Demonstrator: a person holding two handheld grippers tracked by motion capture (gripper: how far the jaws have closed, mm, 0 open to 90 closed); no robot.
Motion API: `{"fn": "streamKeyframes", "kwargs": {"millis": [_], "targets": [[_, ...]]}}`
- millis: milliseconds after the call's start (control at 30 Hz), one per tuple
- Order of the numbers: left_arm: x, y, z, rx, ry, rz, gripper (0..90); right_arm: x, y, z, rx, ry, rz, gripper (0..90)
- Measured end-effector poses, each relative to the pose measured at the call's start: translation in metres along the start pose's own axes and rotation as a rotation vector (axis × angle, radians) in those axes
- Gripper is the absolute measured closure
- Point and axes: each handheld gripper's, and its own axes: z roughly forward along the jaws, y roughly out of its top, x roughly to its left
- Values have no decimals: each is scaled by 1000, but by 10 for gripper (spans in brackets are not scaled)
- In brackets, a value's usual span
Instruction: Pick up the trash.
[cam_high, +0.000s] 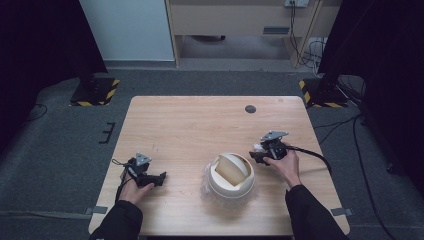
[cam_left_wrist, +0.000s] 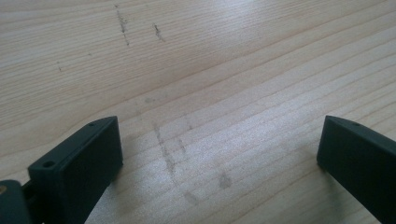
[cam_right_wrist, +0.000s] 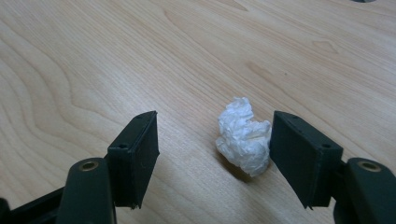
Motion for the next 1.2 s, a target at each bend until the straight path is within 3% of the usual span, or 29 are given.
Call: {"fn": "streamKeyframes", "kwargs": {"millis": [267, 433, 533, 700, 933, 1200], "targets": [[0, 0, 0, 0, 0, 0, 0, -2, 1, 8, 36, -19, -10, 392], [0, 0, 0, 0, -1, 0, 0, -5, 2, 9, 46, -32, -17, 524], [0, 0, 0, 0, -1, 0, 0, -5, 2, 7, 52, -38, 3, 617], [0, 0, 0, 0, 0, 1, 0, -6, 3, 3, 53, -44, 19, 655], [0, 0, 0, 0, 0, 1, 0, -9, 6, -12, 9, -18, 46, 665], [0, 0, 0, 0, 0, 1, 0, -10, 4, -47, -86, 17, 105, 662]]}}
